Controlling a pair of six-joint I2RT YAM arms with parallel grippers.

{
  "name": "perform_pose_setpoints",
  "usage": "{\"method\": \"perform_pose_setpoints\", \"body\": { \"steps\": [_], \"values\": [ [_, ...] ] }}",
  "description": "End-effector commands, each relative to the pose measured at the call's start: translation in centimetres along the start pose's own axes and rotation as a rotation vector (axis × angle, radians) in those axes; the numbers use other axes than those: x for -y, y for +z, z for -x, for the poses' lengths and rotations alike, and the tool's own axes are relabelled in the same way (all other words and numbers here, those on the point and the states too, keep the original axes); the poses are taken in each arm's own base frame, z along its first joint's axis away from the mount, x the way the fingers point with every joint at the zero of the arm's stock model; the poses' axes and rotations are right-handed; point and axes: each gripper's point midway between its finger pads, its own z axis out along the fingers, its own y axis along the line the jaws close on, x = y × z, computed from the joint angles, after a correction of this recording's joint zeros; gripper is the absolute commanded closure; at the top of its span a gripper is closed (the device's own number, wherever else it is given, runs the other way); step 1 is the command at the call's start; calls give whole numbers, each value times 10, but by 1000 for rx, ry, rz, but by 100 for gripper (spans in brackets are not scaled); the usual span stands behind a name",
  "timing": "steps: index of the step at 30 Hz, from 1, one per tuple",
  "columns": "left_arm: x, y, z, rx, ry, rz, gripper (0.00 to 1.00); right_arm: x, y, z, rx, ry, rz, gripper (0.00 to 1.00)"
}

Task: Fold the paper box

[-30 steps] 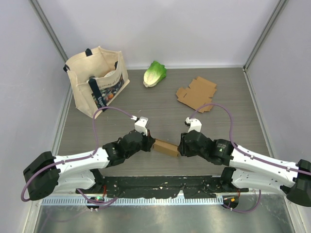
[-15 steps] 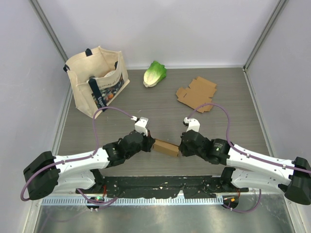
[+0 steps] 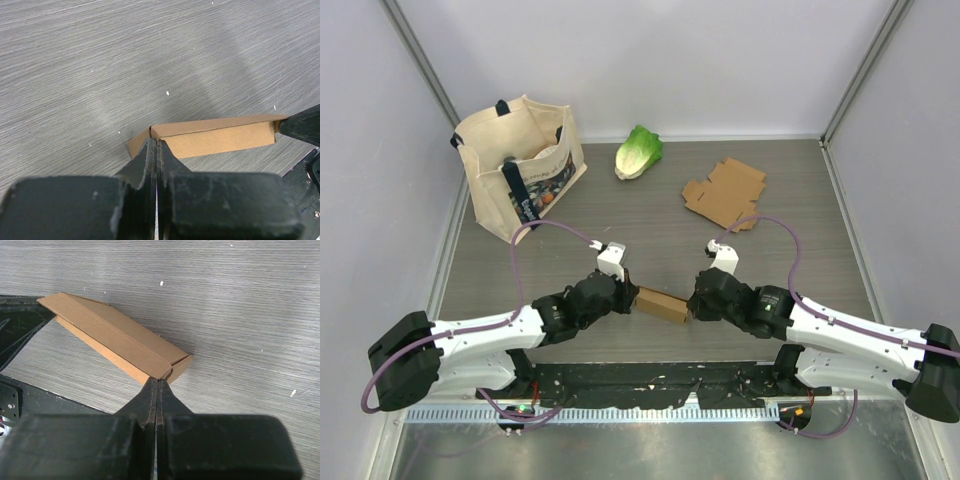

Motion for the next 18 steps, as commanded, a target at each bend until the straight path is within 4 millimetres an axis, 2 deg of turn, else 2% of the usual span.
{"method": "perform_pose_setpoints", "body": {
  "steps": [1, 13, 18],
  "values": [
    [-15, -7, -35, -123, 34, 46, 100, -14, -2, 14, 52, 115, 42, 99],
    [-21, -6, -44, -110, 20, 68, 100, -6, 22, -12, 51, -68, 90, 100],
    [-23, -7, -43, -94, 22, 90, 100, 8, 30, -18, 69, -117, 48, 99]
  ]
}}
